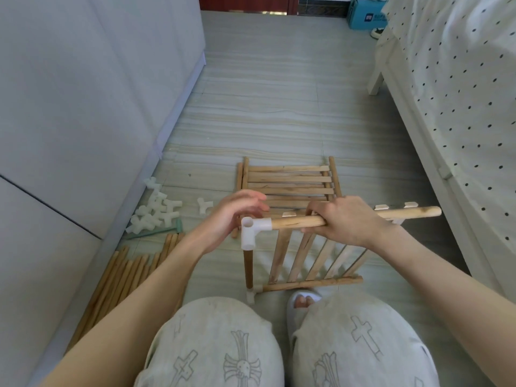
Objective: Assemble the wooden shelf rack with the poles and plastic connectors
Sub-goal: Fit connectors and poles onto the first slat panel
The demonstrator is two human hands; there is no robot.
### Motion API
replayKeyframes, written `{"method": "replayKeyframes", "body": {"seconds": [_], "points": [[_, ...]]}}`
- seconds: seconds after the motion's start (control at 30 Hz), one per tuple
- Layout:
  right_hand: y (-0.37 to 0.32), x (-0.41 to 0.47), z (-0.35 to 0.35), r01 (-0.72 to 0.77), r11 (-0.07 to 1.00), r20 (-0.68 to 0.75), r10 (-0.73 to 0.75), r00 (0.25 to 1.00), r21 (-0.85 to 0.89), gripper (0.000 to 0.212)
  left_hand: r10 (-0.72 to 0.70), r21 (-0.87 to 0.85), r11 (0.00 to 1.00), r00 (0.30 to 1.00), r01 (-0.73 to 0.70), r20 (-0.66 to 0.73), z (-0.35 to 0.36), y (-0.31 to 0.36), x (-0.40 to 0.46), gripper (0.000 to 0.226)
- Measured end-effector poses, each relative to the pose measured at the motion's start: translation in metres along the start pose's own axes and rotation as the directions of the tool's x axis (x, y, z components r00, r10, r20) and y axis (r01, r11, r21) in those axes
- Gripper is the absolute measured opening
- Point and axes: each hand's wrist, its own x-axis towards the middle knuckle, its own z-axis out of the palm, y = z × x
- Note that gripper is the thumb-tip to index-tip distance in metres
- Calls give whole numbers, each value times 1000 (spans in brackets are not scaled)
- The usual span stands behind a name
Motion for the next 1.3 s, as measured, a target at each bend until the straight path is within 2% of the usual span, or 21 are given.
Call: {"method": "replayKeyframes", "body": {"seconds": [0.1,0.2,0.33,0.43,0.5,0.57,0.67,0.77,0.9,0.97,1.03,1.13,1.2,1.3], "points": [[4,3,2,30,999,-2,-30,1000,-26,58,44,26,999,989,-48,141,19,0,5,37],[3,1,3,5,997,-81,-11,997,-75,61,25,67,997,987,-35,156,23,-6,5,47],[-3,-5,9,15,996,-169,-31,985,-91,44,41,6,999,980,-43,194,25,-7,3,52],[-4,-5,8,5,997,-158,-16,987,-72,43,54,-1,999,991,-54,119,32,-10,3,50],[-6,-4,9,22,999,-175,-30,984,-50,43,44,-66,997,997,-40,64,34,-11,4,44],[-6,-2,10,23,998,-188,-32,982,-52,43,52,-150,988,997,-43,59,36,-10,4,38],[-7,-1,8,26,998,-159,-34,987,-56,42,63,-174,983,997,-56,36,35,-12,7,34],[-6,4,4,4,999,-204,-11,979,-37,37,48,-204,978,999,-44,13,31,-13,15,41],[-2,14,0,-90,995,-146,94,985,35,38,27,-199,979,999,-35,-47,12,-10,35,55],[4,13,-10,-128,987,-205,145,968,94,32,-10,-97,995,985,-7,-171,-2,-11,41,57],[14,8,-19,-163,948,-325,251,912,274,26,-17,119,992,962,51,-272,-22,-17,39,53],[27,0,-27,-119,774,-414,453,790,621,26,108,506,861,954,51,-280,-50,-17,22,58],[27,-1,-18,-98,652,-381,551,743,752,25,278,703,711,922,-7,-271,-60,-5,15,60],[24,1,14,-231,403,-124,684,719,886,23,391,879,472,911,-74,-133,-55,10,18,41]]}}
